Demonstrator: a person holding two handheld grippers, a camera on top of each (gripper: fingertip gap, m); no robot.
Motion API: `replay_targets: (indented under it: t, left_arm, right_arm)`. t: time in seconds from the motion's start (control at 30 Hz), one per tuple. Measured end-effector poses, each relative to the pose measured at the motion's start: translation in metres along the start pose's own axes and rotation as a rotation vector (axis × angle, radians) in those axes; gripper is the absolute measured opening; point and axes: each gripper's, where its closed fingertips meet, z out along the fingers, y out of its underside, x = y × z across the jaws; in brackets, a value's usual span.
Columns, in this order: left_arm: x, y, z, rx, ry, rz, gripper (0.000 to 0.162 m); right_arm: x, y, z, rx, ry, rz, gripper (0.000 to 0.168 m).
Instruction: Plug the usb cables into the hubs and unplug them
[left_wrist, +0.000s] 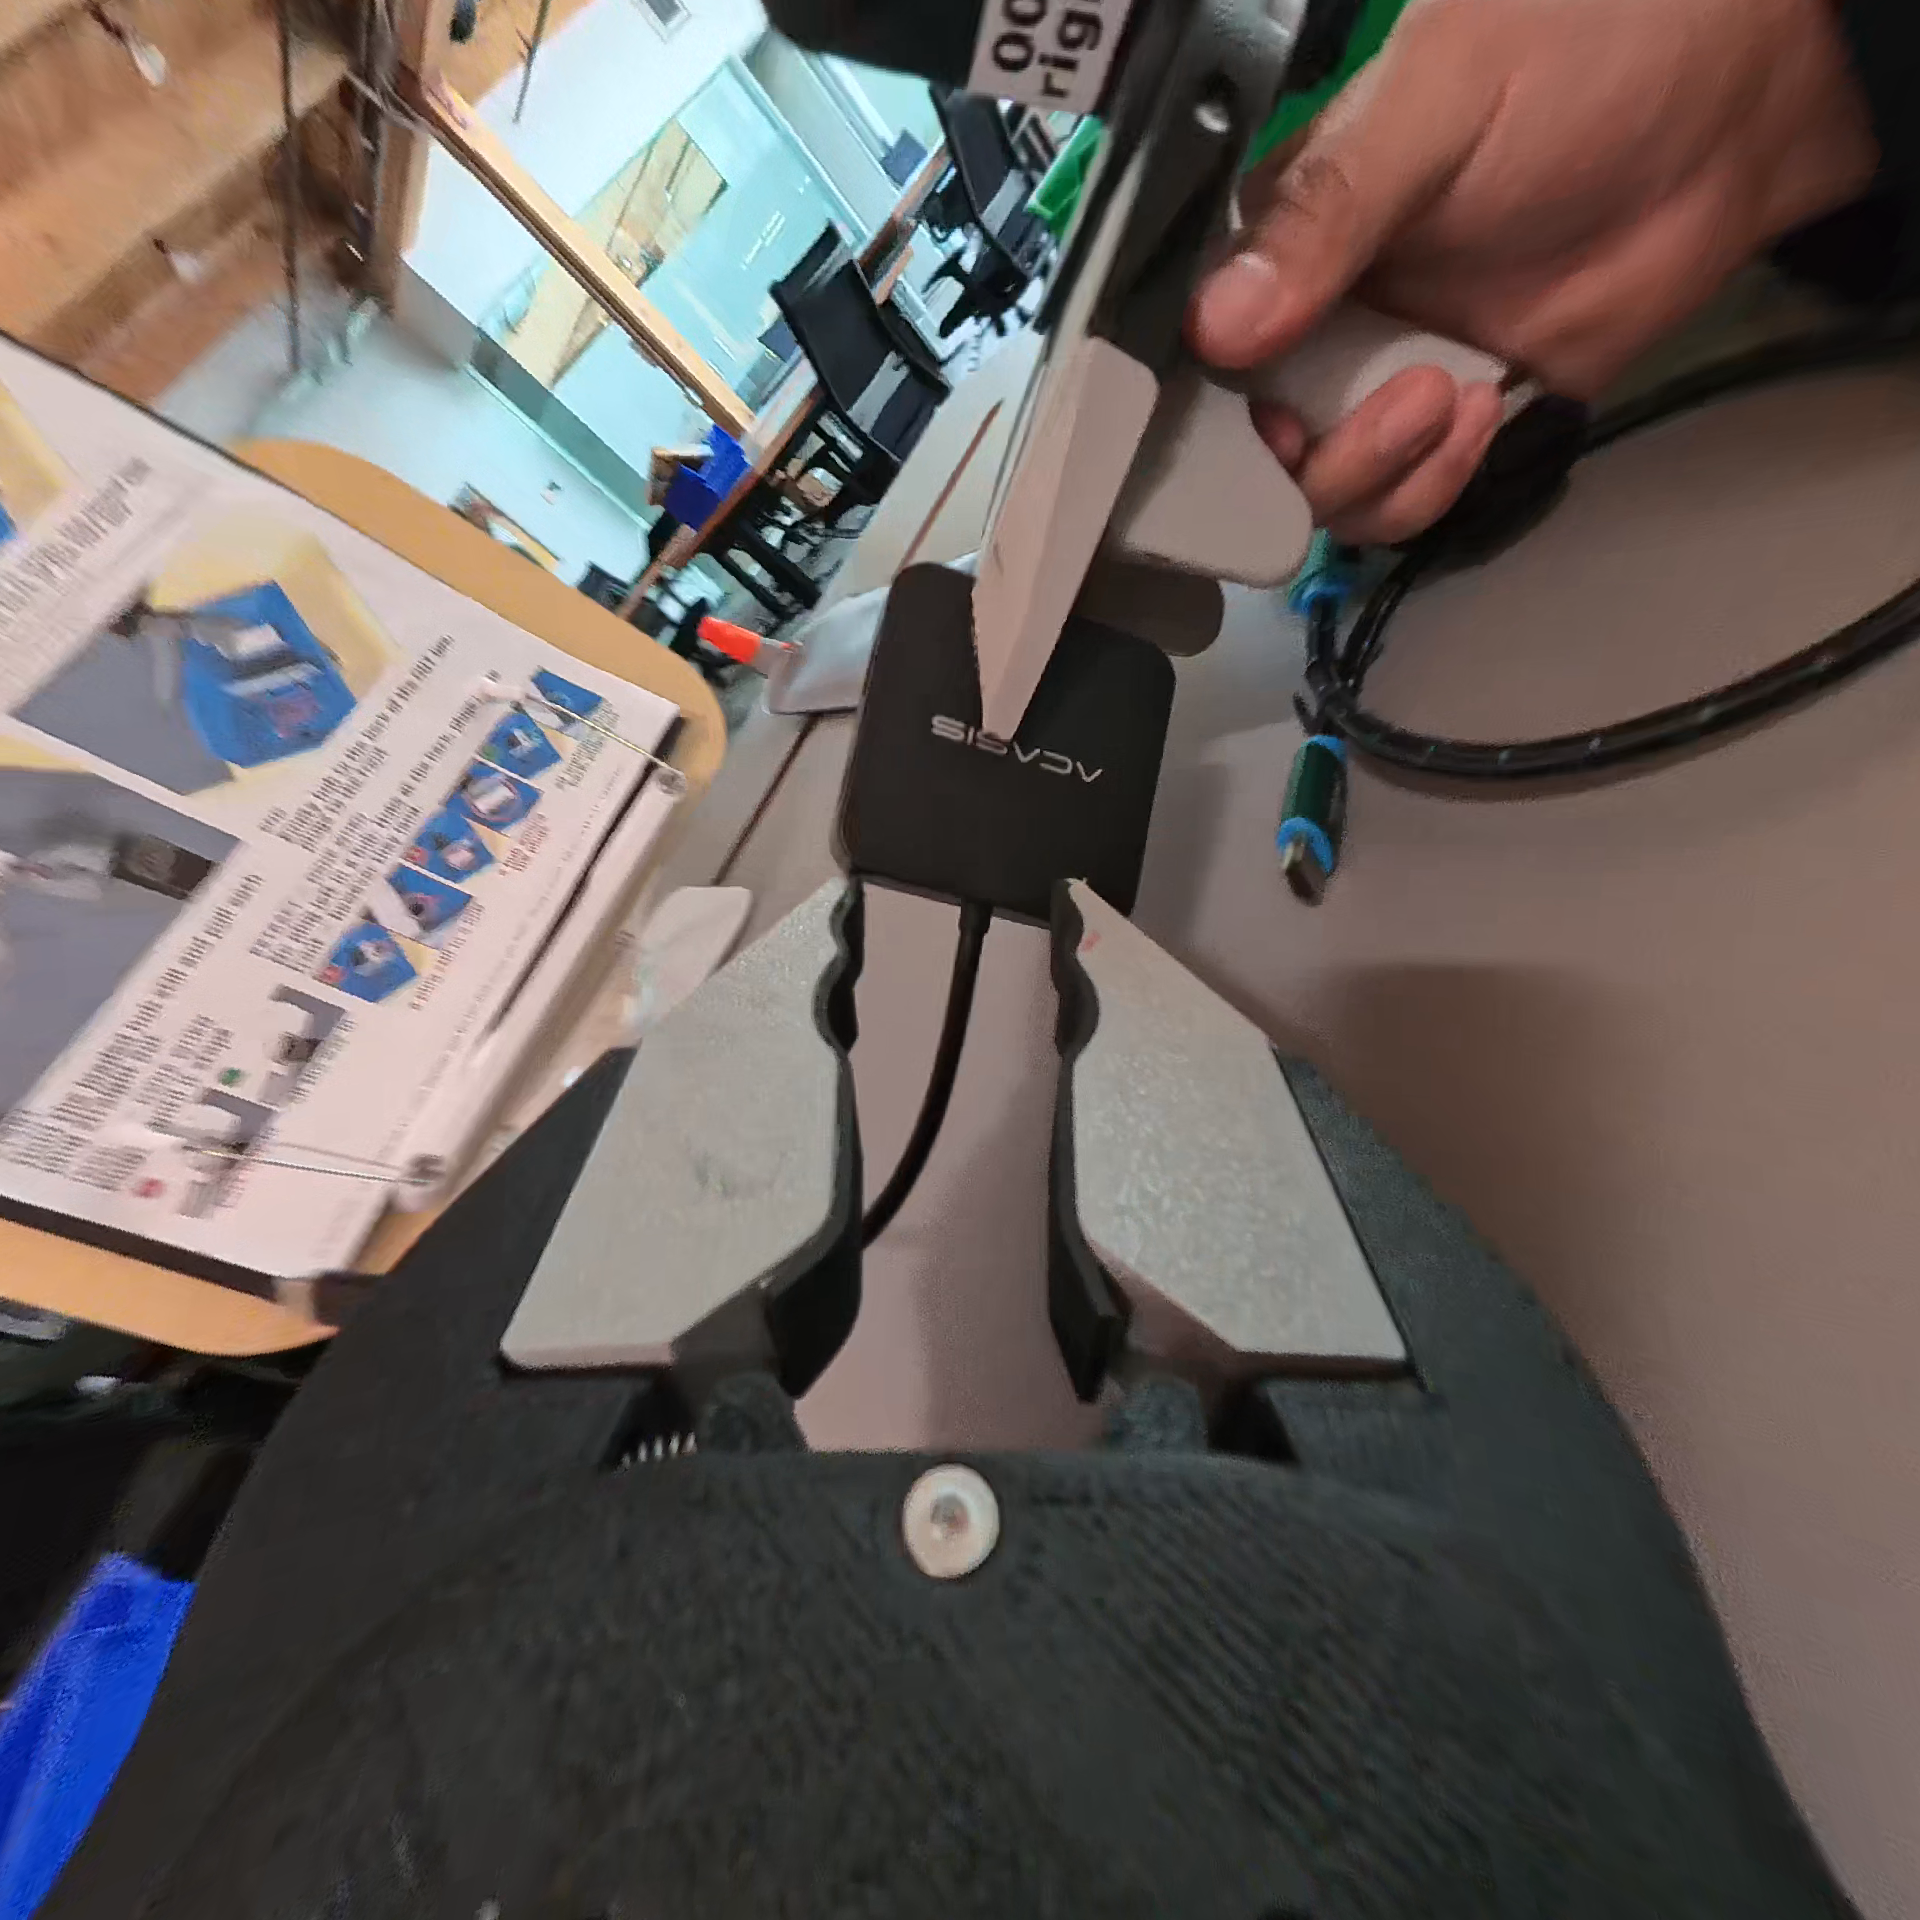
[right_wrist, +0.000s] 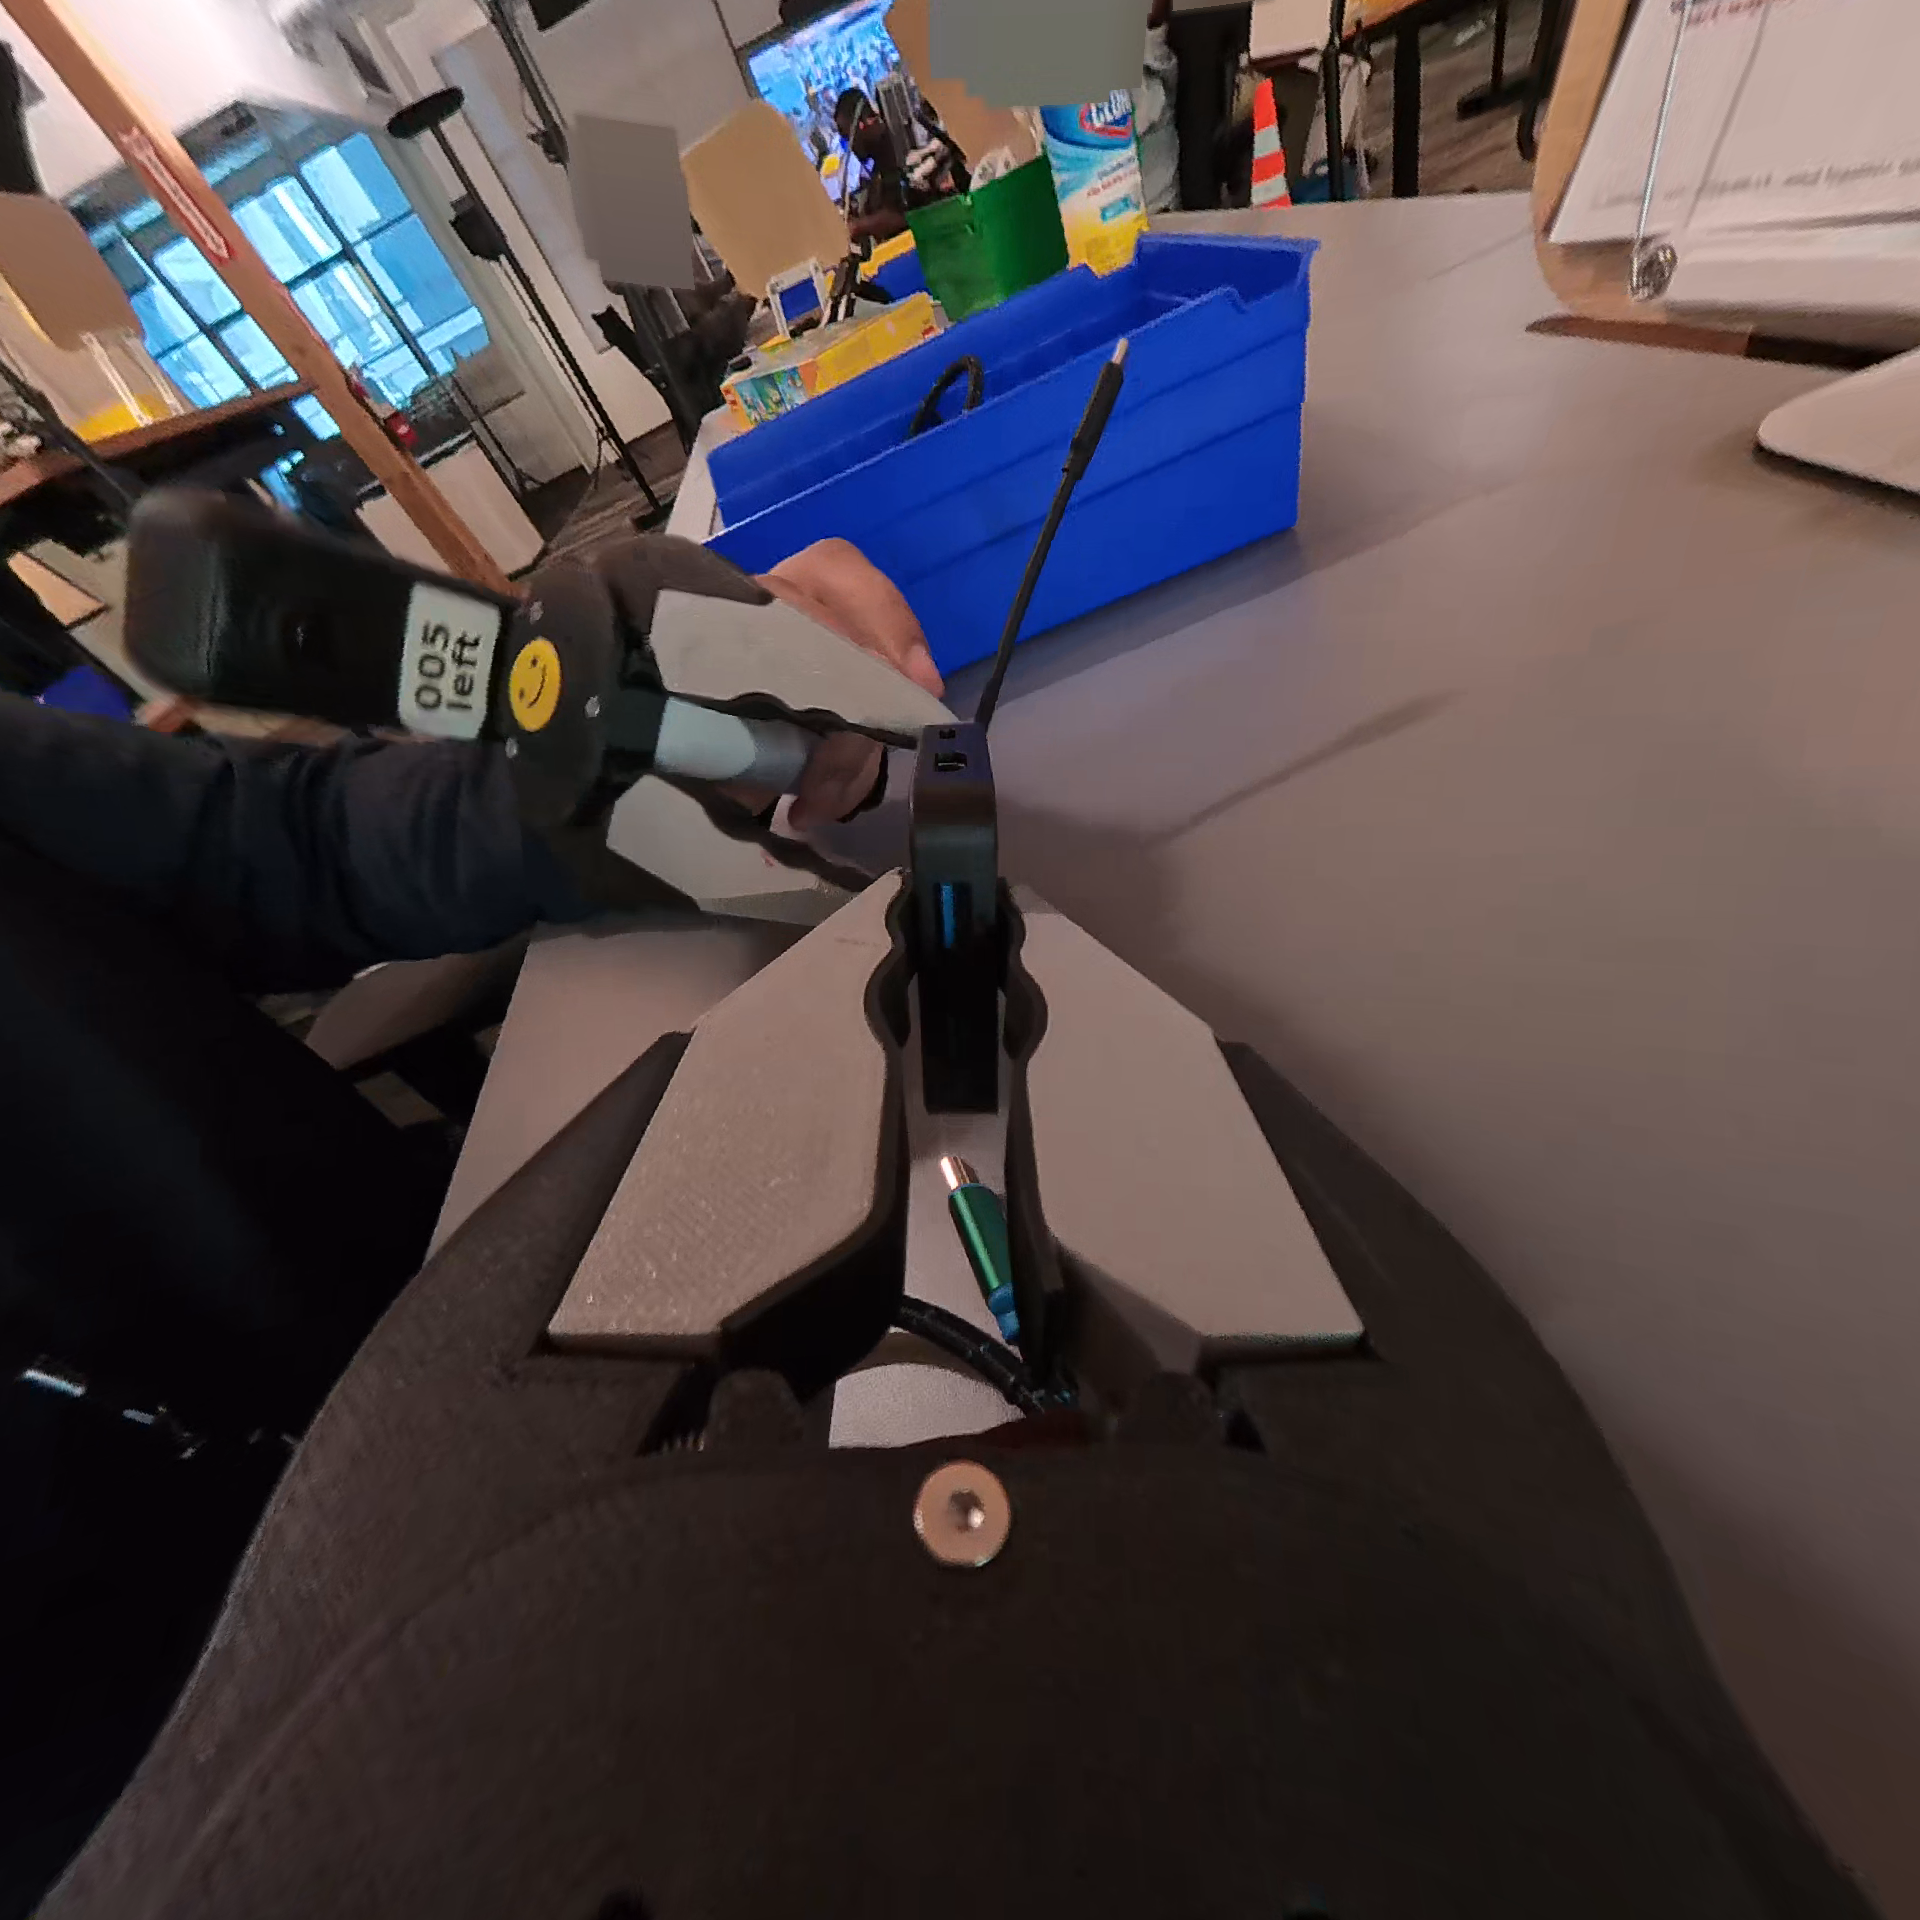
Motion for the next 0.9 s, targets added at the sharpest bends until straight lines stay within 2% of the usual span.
replay_targets:
  t: [0.23, 0.33, 0.4, 0.5, 0.67, 0.77, 0.83, 0.9]
  left_arm:
    - [0.009, -0.004, -0.002, 0.017, 0.232, -0.446, 0.058]
    - [0.017, -0.019, -0.01, 0.1, 0.35, -0.511, 0.036]
    - [0.017, -0.024, -0.01, 0.12, 0.359, -0.534, 0.025]
    - [0.019, -0.026, -0.007, 0.115, 0.373, -0.564, 0.025]
    - [0.022, -0.038, -0.009, 0.194, 0.45, -0.68, 0.019]
    - [0.026, -0.035, -0.009, 0.143, 0.535, -0.719, 0.015]
    - [0.029, -0.029, -0.01, 0.102, 0.544, -0.685, 0.013]
    - [0.032, -0.016, -0.006, 0.032, 0.495, -0.568, 0.013]
  right_arm:
    - [-0.022, -0.005, -0.004, 0.028, -0.068, -0.142, 0.01]
    - [-0.034, -0.007, 0.001, 0.034, -0.098, -0.196, 0.01]
    - [-0.037, -0.009, 0.006, 0.037, -0.089, -0.216, 0.01]
    - [-0.038, -0.011, 0.009, 0.035, -0.064, -0.253, 0.01]
    - [-0.046, -0.018, 0.006, 0.077, -0.086, -0.261, 0.01]
    - [-0.046, -0.013, 0.007, 0.043, -0.09, -0.28, 0.011]
    - [-0.044, -0.007, 0.01, 0.004, -0.079, -0.287, 0.013]
    - [-0.035, 0.003, 0.013, -0.067, -0.025, -0.313, 0.016]
